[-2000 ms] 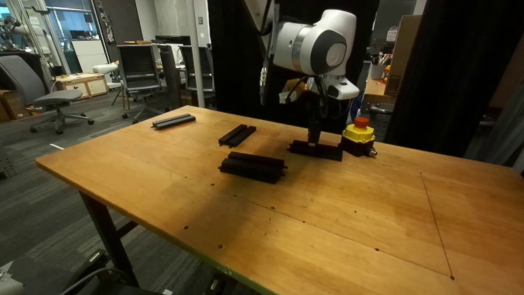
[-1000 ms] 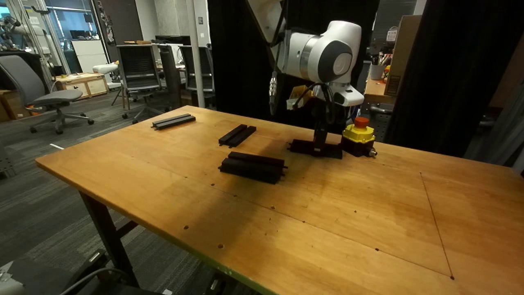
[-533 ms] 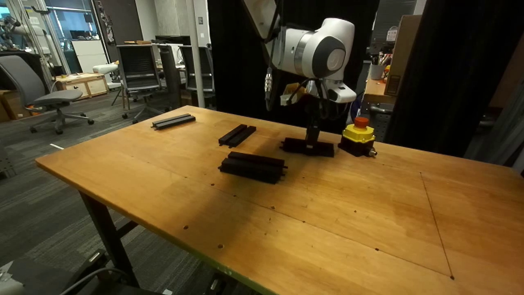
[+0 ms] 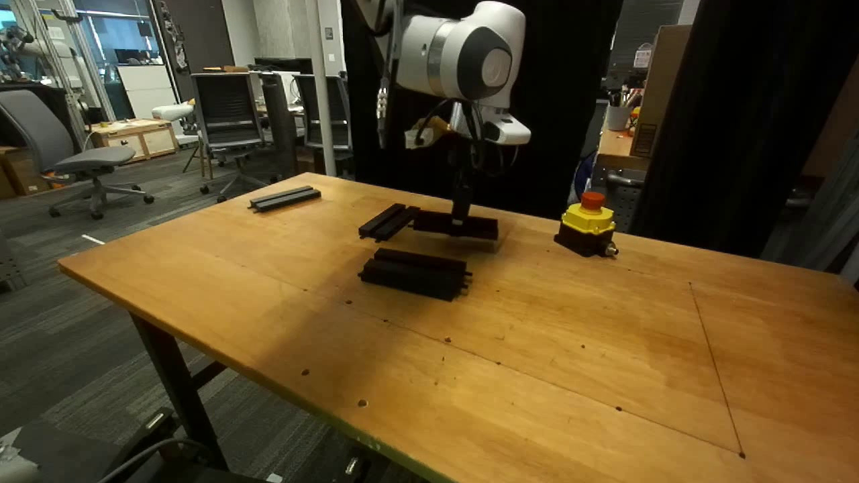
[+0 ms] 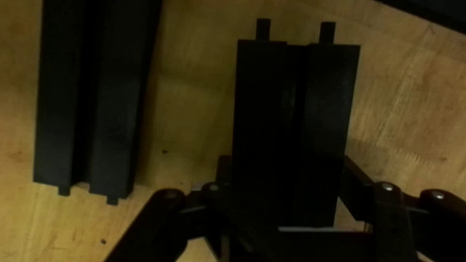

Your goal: Stack the black objects on the table

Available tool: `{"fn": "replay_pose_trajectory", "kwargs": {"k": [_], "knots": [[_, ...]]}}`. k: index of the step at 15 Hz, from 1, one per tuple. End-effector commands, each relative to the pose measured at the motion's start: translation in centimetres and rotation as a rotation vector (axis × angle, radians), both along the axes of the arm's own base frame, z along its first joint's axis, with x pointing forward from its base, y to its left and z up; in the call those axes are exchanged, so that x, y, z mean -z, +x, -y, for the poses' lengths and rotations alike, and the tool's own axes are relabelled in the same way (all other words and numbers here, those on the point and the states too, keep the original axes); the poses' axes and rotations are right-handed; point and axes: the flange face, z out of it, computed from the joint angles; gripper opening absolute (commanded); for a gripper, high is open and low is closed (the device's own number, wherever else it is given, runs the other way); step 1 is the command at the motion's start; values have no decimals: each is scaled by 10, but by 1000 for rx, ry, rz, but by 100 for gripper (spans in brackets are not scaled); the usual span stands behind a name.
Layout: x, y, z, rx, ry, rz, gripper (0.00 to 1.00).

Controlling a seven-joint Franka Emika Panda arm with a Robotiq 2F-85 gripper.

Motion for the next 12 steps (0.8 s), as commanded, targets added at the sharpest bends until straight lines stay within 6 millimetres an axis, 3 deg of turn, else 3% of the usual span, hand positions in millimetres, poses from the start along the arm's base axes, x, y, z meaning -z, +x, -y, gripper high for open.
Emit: {"fn": "replay_pose_trajectory", "kwargs": {"k": [1, 7, 12], "knots": [[-20, -38, -31, 24, 3, -24, 46], [-22, -89, -69, 78, 7, -53, 46], [-17, -113, -80, 104, -11, -52, 46]]}}
